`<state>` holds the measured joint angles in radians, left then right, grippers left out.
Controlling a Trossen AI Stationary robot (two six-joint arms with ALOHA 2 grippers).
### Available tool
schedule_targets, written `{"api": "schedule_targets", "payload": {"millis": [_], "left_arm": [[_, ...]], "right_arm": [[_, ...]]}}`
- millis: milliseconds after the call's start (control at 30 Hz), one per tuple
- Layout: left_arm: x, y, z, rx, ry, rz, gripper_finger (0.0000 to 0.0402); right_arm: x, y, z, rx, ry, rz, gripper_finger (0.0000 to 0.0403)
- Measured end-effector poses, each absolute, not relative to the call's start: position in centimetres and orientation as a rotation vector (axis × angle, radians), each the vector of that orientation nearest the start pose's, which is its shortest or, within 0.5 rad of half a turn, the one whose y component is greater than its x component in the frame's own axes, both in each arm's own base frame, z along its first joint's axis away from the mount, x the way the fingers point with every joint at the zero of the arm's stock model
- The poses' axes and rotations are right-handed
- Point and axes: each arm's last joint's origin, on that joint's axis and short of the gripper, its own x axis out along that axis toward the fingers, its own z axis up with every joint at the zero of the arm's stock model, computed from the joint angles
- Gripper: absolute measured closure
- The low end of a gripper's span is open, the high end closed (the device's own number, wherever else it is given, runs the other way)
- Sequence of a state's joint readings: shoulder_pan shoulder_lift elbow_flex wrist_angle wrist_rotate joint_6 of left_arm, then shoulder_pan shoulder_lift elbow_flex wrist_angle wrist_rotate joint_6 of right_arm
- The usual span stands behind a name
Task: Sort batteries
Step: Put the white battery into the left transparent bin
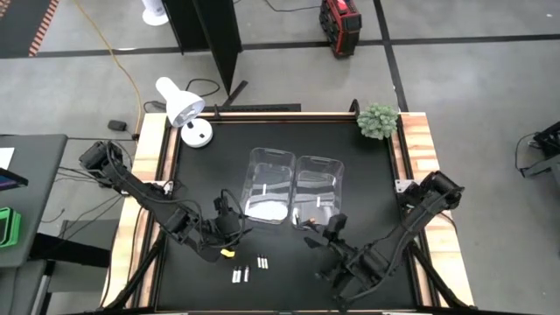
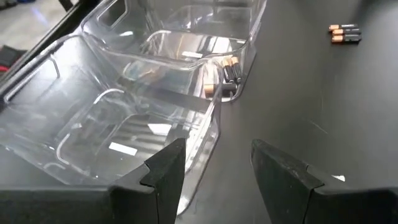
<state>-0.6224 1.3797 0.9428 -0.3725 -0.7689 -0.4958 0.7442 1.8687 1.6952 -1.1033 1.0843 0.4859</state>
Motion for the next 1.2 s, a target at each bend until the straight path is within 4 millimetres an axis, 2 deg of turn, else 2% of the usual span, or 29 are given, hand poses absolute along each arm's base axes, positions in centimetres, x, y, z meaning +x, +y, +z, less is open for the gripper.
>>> {"api": "schedule_targets", "payload": {"millis": [133,400,567,700,867,1000,1100,1200], "left_arm": [[23.4,-14.4,25.7,0.086,0.551,0.260,0.0221],[21.9,-13.4,27.8,0.121,0.515,0.226,0.0221],[21.3,-13.0,27.7,0.181,0.565,0.230,0.0221],[21.6,-12.4,27.7,0.201,0.573,0.250,0.0221],[22.4,-11.3,27.9,0.270,0.570,0.268,0.0221],[23.2,-9.8,29.0,0.327,0.516,0.290,0.0221],[23.6,-8.5,29.9,0.333,0.479,0.288,0.0221],[23.9,-7.4,30.0,0.319,0.496,0.249,0.0221]], "right_arm": [[28.6,23.3,27.9,-0.482,0.683,-0.482,0.0180],[27.7,23.9,25.9,-0.294,0.691,-0.492,0.0180],[27.5,24.2,24.6,-0.223,0.710,-0.475,0.0180],[27.7,23.5,23.8,-0.240,0.734,-0.488,0.0180],[28.6,22.6,23.8,-0.262,0.759,-0.485,0.0180],[29.2,22.0,24.2,-0.212,0.825,-0.422,0.0180],[29.5,21.3,25.4,-0.188,0.810,-0.402,0.0180],[29.3,20.5,26.9,-0.198,0.781,-0.384,0.0180]]}}
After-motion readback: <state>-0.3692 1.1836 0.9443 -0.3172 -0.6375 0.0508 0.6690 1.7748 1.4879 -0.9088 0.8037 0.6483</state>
